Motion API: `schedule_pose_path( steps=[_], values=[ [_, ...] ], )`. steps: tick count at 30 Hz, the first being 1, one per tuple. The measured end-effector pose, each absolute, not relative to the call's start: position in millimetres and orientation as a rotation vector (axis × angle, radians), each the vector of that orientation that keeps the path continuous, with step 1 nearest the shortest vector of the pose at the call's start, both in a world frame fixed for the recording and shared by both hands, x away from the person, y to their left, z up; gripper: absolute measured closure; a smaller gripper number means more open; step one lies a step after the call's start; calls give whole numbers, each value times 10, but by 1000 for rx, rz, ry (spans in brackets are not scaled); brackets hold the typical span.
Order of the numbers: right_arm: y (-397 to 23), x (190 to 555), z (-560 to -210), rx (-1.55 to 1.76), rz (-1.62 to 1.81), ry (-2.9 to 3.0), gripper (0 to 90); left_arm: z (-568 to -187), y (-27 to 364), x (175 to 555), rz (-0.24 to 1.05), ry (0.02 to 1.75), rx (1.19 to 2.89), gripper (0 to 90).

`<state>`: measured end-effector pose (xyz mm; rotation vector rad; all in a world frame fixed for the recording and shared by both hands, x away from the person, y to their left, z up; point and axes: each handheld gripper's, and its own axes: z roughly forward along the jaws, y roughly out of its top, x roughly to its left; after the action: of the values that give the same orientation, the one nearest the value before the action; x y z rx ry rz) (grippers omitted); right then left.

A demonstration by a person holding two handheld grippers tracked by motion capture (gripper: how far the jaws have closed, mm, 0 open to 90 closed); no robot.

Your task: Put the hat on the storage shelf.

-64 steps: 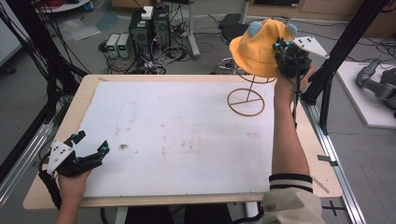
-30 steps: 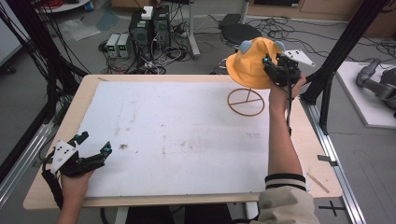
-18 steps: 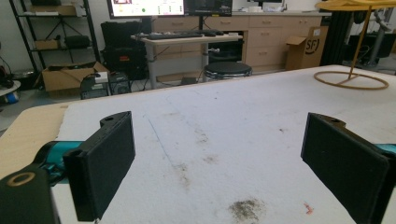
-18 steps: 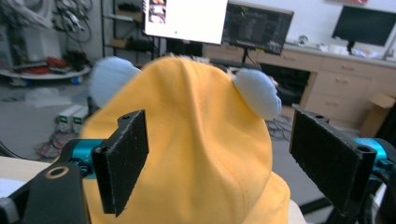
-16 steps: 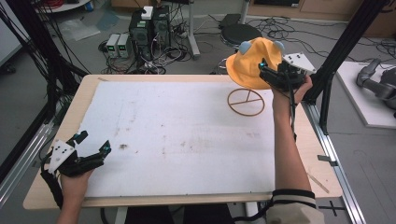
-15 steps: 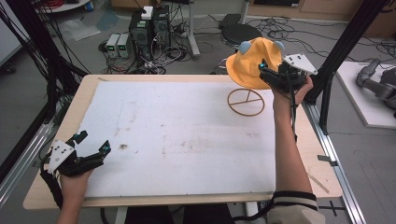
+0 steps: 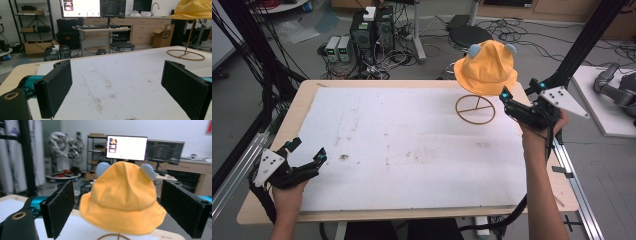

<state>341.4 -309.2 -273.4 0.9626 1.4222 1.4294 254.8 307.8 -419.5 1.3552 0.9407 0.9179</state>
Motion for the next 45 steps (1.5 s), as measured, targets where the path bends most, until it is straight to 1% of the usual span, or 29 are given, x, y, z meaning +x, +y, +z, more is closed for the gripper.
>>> schedule_pose_path(
  steps=[5,12,21,25,31,45],
  values=[
    [-3178,3128,-2914,933,1507,1425,126,-4167,3077,2548,923,933,1340,103],
    [-3267,2863,-3191,914,1557,1426,127,-4149,3097,2565,926,933,1324,103],
    [-3354,2725,-3751,981,1604,1464,127,-4163,3073,2572,929,931,1335,103],
    [-3375,2724,-3909,968,1583,1512,126,-4174,3064,2567,932,930,1347,103],
    [-3376,2741,-4022,966,1565,1553,126,-4176,3058,2559,933,931,1349,103],
    [-3282,2763,-4058,939,1530,1589,126,-4164,3056,2548,935,925,1350,103]
  ],
)
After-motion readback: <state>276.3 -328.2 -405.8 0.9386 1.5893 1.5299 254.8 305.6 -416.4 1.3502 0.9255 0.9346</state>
